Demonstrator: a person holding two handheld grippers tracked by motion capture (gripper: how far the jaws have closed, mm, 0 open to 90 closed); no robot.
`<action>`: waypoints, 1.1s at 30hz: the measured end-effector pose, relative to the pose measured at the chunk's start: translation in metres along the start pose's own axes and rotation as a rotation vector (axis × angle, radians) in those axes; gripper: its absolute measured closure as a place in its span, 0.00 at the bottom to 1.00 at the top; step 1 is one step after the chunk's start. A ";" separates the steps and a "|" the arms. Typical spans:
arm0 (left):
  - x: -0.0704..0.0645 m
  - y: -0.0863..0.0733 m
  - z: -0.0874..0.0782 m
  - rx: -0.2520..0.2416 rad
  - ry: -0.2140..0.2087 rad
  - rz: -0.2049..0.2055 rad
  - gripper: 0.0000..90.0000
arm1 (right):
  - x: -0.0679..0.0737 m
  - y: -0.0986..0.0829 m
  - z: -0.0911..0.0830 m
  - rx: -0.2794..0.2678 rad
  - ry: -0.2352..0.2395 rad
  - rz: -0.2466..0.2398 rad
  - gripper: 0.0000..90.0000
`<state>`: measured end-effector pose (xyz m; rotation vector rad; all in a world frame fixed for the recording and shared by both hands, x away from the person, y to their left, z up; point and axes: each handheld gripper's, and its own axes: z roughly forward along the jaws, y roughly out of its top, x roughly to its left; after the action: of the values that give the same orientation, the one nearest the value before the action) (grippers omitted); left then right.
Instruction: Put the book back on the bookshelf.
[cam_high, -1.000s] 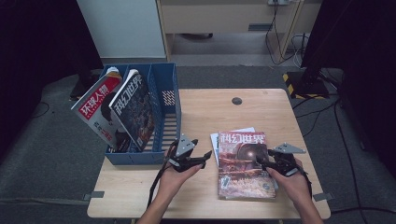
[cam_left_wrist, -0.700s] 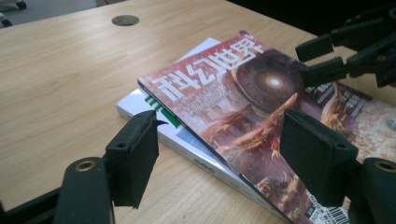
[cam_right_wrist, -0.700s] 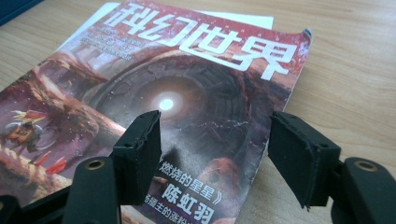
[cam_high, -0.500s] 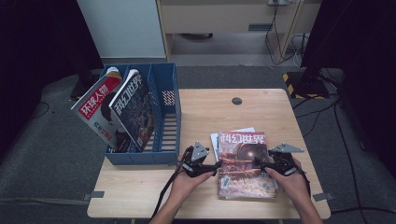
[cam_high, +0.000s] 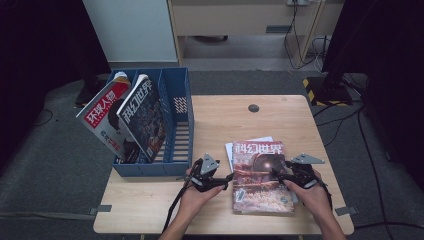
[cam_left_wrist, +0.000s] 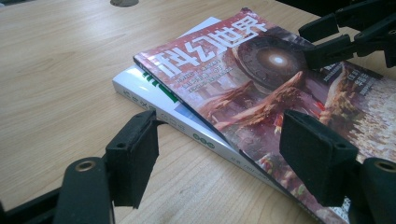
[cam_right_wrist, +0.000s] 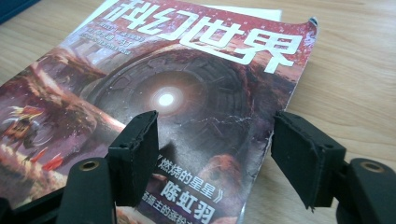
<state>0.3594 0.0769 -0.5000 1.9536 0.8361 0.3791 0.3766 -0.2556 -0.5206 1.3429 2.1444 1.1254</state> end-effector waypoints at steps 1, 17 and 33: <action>0.000 0.000 0.000 0.001 -0.001 0.000 0.31 | 0.001 0.000 0.000 0.004 0.009 -0.001 0.36; -0.003 -0.009 0.019 0.083 -0.013 -0.038 0.27 | 0.017 0.001 0.004 0.032 0.078 -0.040 0.36; 0.004 -0.010 0.028 0.117 -0.030 -0.092 0.22 | 0.021 0.002 0.005 0.042 0.079 -0.044 0.36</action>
<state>0.3738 0.0645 -0.5233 2.0150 0.9428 0.2507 0.3713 -0.2348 -0.5197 1.2827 2.2543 1.1403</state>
